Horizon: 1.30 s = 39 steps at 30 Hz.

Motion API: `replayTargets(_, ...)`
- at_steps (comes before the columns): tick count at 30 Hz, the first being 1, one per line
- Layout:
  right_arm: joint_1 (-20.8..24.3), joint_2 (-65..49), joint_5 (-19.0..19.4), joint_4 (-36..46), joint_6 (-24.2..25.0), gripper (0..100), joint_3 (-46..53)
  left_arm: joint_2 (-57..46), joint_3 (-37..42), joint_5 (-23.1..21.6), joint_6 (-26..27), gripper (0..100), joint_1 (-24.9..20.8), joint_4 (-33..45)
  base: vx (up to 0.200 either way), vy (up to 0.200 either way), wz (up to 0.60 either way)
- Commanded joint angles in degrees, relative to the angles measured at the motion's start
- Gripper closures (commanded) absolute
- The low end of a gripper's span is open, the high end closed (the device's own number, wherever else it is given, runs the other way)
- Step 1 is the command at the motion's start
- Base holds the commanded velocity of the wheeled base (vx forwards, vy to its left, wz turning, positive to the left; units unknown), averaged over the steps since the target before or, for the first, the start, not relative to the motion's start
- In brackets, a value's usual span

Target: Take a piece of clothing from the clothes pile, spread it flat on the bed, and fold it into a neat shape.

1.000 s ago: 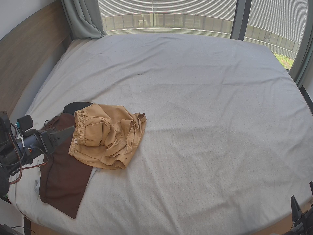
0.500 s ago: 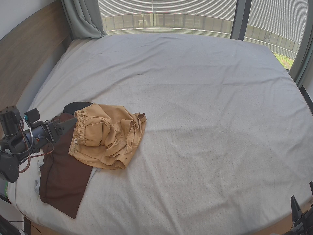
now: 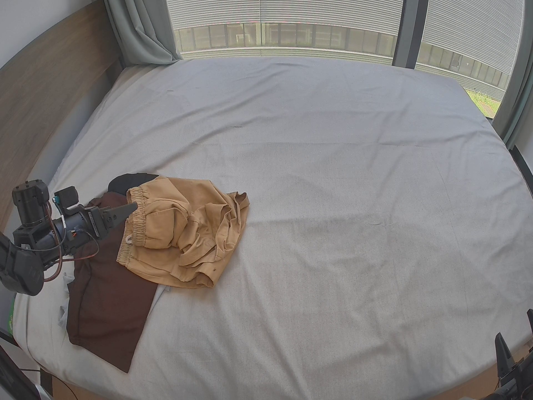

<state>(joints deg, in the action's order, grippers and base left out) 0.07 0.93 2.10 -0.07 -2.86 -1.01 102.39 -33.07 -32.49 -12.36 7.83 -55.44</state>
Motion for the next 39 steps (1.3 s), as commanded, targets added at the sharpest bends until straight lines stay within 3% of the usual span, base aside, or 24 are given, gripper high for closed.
replayTargets(1,0.01,-0.93,0.01,-0.01,-0.04,0,1.01,3.70,-2.00,-0.03,-0.12,0,0.00,0.07,0.000,0.000,0.00)
replayTargets(19,0.01,-0.93,0.01,-0.01,-0.04,0,1.01,12.04,-6.92,-0.12,-0.47,0,0.08,-1.25,0.000,0.000,0.00)
replayTargets(39,0.01,-0.93,0.01,-0.10,-0.04,0,1.01,16.44,-9.82,-0.12,-5.30,0,-2.55,-3.18,0.000,0.000,0.00)
